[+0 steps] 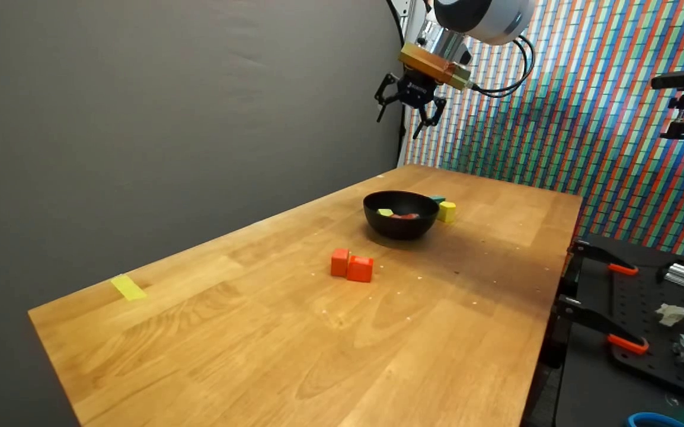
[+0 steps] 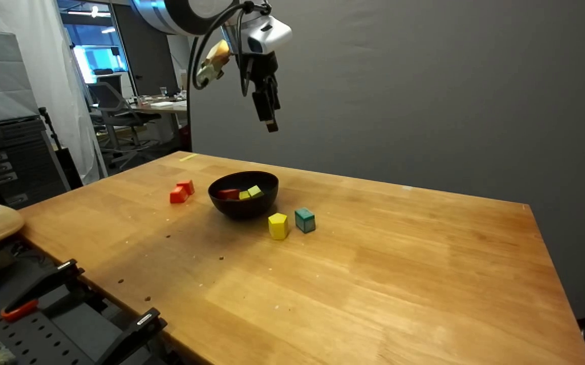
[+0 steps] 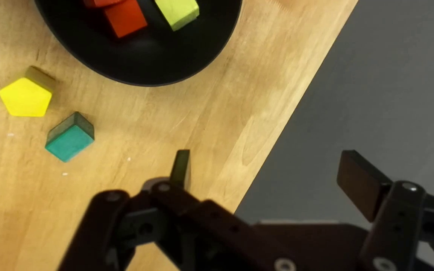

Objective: Remove the cubes from the bowl

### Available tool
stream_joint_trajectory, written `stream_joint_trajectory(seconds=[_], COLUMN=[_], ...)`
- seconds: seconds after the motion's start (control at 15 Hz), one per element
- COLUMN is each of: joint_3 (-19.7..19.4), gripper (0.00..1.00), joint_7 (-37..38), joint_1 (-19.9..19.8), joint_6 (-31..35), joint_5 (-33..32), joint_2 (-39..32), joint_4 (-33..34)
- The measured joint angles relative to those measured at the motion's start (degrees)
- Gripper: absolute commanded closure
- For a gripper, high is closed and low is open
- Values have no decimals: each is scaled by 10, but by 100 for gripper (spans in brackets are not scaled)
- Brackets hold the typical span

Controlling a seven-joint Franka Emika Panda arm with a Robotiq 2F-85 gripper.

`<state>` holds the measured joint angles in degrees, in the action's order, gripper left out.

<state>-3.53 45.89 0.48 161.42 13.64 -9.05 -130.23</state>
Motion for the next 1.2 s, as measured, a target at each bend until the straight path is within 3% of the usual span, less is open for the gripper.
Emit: stream_joint_trajectory(seconds=[0.07, 0.13, 0.27, 0.4, 0.47, 0.53, 0.67, 0.73, 0.8, 1.0, 1.07, 1.2], joint_3=[0, 0, 1, 3, 4, 7, 25, 44, 72, 150, 154, 116], gripper=[1, 25, 30, 47, 36, 12, 10, 4, 0, 0, 0, 0], joint_7=[0, 0, -1, -17, -29, -46, -101, -138, -179, -299, -339, -354], joint_1=[1, 4, 12, 25, 32, 36, 35, 25, 2, -88, -106, -100], joint_6=[5, 11, 21, 37, 47, 52, 43, 23, 3, -78, -113, -169], joint_5=[-14, -27, -42, -49, -55, -57, -48, -27, -9, 22, 26, -21], joint_2=[-6, -14, -31, -44, -48, -49, -46, -43, -37, -11, -4, 7], joint_4=[0, 0, -2, -6, -10, -15, -23, -24, -24, -20, -18, -15])
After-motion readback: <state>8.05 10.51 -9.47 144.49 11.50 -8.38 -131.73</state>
